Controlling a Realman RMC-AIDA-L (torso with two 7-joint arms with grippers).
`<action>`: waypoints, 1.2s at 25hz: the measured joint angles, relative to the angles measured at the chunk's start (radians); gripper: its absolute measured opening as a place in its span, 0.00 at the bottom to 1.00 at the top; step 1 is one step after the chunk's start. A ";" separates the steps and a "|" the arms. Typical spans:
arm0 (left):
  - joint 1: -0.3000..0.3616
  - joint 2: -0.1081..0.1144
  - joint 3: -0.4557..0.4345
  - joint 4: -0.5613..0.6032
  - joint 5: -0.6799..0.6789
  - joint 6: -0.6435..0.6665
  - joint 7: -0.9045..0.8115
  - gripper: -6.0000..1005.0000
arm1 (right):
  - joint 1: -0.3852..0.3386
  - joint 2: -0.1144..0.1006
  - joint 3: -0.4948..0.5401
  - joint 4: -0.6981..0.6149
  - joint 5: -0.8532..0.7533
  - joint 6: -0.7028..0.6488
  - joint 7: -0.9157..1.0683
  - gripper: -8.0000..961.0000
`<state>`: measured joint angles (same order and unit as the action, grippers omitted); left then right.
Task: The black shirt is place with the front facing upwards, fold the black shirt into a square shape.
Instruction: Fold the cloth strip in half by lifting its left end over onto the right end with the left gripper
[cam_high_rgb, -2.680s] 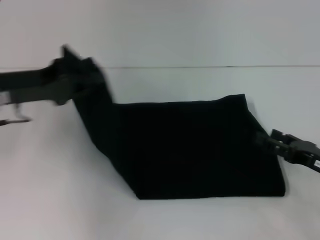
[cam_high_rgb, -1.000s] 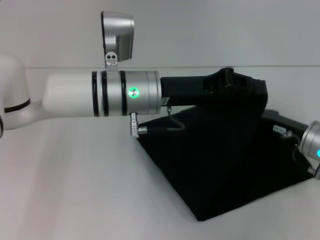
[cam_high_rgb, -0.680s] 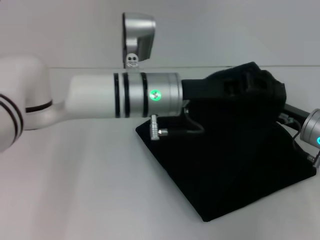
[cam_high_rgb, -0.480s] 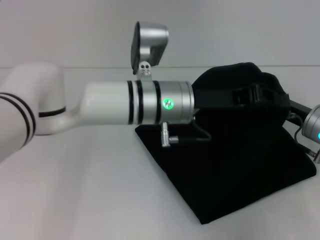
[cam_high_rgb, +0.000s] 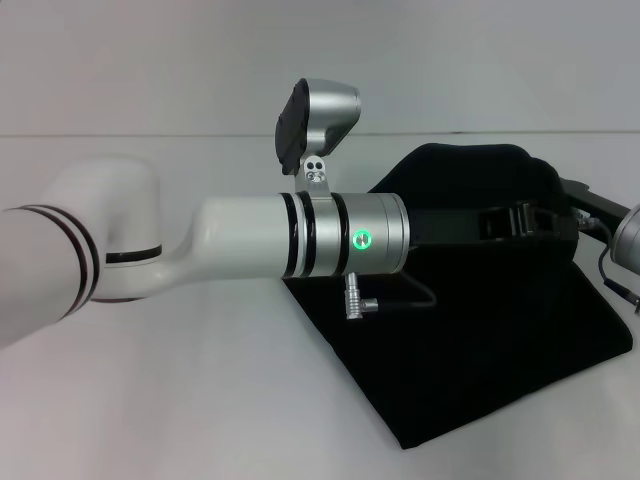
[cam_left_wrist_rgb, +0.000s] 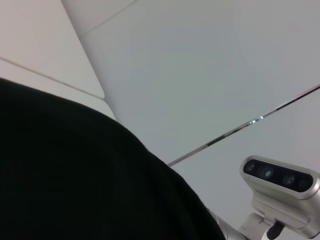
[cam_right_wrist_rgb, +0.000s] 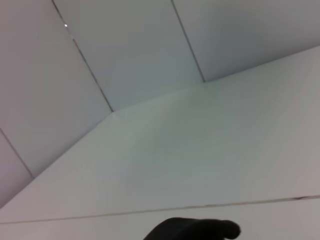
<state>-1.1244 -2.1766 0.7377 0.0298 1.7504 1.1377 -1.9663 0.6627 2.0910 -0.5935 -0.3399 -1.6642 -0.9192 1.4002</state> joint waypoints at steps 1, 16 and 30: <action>-0.001 0.000 -0.001 -0.004 -0.005 -0.002 0.005 0.05 | 0.000 0.000 0.000 -0.003 0.000 0.007 0.000 0.87; -0.032 0.000 -0.036 -0.066 -0.044 -0.047 0.045 0.06 | -0.021 0.000 0.014 -0.021 0.000 0.131 -0.093 0.87; -0.004 0.000 -0.155 -0.168 -0.031 -0.144 0.156 0.07 | -0.037 -0.002 0.121 -0.021 0.002 0.186 -0.093 0.87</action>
<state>-1.1285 -2.1766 0.5830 -0.1381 1.7192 0.9933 -1.8101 0.6258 2.0891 -0.4724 -0.3608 -1.6624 -0.7335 1.3069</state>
